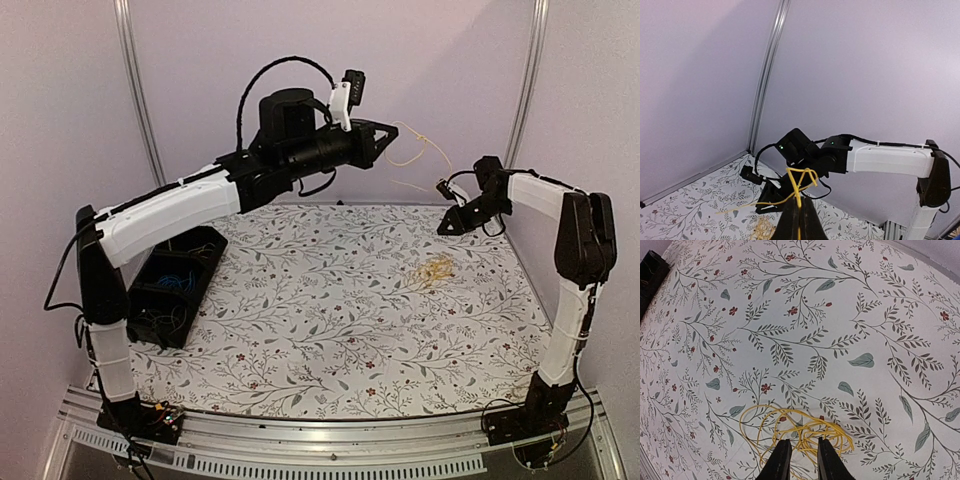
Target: Untangle the cables
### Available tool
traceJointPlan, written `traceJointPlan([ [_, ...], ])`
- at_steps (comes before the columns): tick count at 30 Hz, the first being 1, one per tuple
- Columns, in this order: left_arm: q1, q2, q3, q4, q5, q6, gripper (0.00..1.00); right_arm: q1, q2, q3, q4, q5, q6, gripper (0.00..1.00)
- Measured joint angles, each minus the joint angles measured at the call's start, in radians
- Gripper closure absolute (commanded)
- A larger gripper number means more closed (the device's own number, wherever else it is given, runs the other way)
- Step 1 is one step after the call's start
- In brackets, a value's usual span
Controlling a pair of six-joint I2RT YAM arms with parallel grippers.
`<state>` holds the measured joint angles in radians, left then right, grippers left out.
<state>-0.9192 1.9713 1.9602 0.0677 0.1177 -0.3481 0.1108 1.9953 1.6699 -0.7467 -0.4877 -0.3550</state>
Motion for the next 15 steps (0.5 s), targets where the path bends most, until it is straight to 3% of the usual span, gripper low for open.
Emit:
traceJointPlan([
  [7,0.119,-0.066,0.018,-0.177,-0.109,-0.034,1.0,-0.003,-0.008,-0.06,0.019,0.007,0.002,0.75],
  [15,0.31,-0.128,-0.081,-0.322,-0.16,-0.062,1.0,0.0,-0.085,-0.158,0.015,-0.048,-0.001,0.73],
])
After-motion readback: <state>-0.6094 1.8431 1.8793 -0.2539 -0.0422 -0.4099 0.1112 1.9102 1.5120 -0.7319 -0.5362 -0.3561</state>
